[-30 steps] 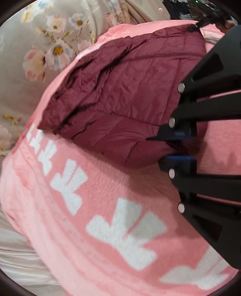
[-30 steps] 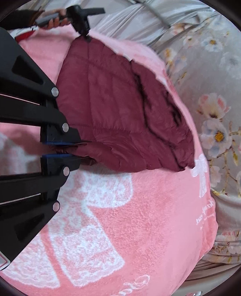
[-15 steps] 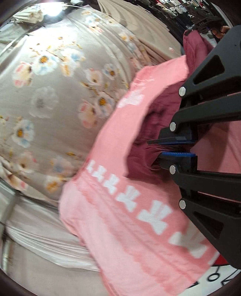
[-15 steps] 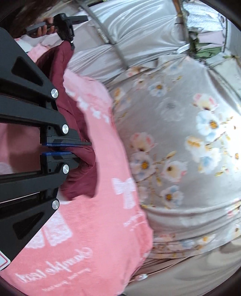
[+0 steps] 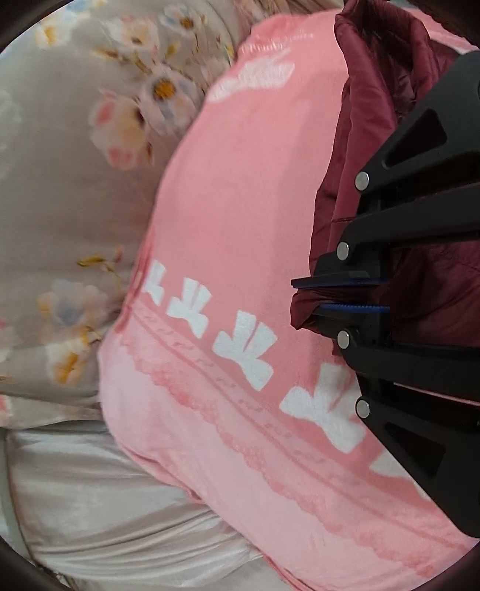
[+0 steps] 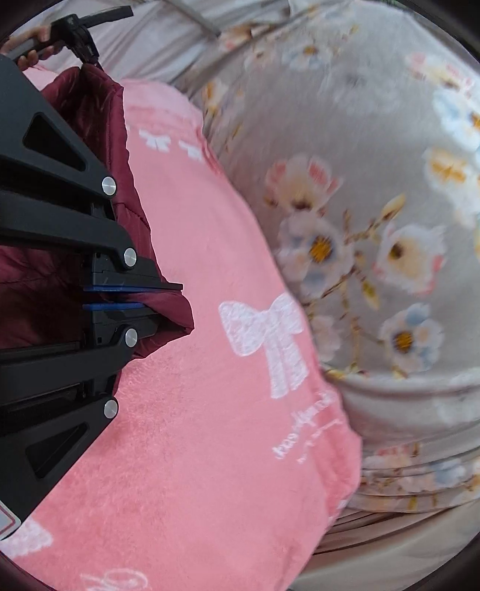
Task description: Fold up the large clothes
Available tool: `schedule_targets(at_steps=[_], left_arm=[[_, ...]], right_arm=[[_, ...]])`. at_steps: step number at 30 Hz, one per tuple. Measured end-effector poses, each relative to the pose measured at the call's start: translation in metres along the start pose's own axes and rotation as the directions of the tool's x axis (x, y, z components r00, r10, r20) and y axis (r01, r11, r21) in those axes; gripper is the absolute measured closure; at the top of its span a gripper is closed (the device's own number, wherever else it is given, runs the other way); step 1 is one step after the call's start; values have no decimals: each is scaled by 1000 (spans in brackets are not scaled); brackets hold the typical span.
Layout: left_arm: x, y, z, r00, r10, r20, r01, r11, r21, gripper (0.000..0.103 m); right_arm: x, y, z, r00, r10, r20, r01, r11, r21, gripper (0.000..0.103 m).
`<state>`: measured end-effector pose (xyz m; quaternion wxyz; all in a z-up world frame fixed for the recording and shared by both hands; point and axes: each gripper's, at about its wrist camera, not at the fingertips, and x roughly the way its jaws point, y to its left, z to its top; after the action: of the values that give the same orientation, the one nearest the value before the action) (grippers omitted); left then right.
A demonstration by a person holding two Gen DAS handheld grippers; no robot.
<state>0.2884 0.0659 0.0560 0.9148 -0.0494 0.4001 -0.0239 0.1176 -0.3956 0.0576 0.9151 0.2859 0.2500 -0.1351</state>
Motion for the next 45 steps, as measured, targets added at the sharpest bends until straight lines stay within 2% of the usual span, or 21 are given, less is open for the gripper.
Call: schedule_targets(at_steps=[5,8,18,23,24,25,26,27,28,30,32,34,35,37,38,41,45], left_arm=[[73,-13,-12,994,69,-83,-65,997,41,94],[98,-13,-22,992,80,-95,-76,996,50,93],[126,-15,-35,996,59,-71,-57,998,28,85],[117,6,-24,996,-45,-75,42,998,-36,78],[111,10,-21,996,-48,-69,46,998,-33,69],[99,16,-15,999,-17,-45,15,1000,-27,45],[84,23,-9,999,53,7,-53,998,-17,30],[70,28,-5,994,91,58,-91,996,-11,17],[54,34,1,988,108,111,-110,994,11,17],[33,41,12,983,132,127,-138,990,41,17],[15,42,18,984,121,133,-128,991,42,17],[-5,29,19,989,74,125,-81,995,53,19],[-11,20,18,991,50,122,-58,996,64,19],[-18,-12,11,994,-10,105,-2,994,113,19],[-18,-34,6,995,-40,86,27,989,148,19],[-7,-86,-13,997,-64,48,52,976,213,19],[27,-130,-33,998,-60,-31,66,964,259,19]], right_arm=[[73,-22,-20,993,-71,-98,75,996,37,100],[93,-29,-30,987,-78,-137,86,995,54,100],[119,-40,-50,980,-80,-184,93,994,64,99],[110,-49,-42,984,-6,-177,26,993,114,93],[102,-49,-37,987,-1,-160,18,994,106,91],[93,-48,-33,990,-4,-142,18,995,96,87],[77,-47,-27,995,-15,-100,22,997,76,79],[64,-45,-23,997,-26,-67,30,998,63,75],[51,-43,-18,999,-37,-31,39,998,55,69],[20,-34,-9,998,-55,31,55,998,24,69],[-1,-19,-6,995,-58,75,59,998,-15,69],[-10,2,-8,994,-53,94,58,997,-58,69],[-9,14,-11,996,-35,76,42,995,-88,73],[6,52,-23,1000,6,-11,-7,986,-167,78],[17,72,-33,998,16,-61,-29,976,-215,87],[49,115,-62,986,18,-163,-68,949,-309,93],[89,143,-84,966,-7,-258,-89,929,-360,95]])
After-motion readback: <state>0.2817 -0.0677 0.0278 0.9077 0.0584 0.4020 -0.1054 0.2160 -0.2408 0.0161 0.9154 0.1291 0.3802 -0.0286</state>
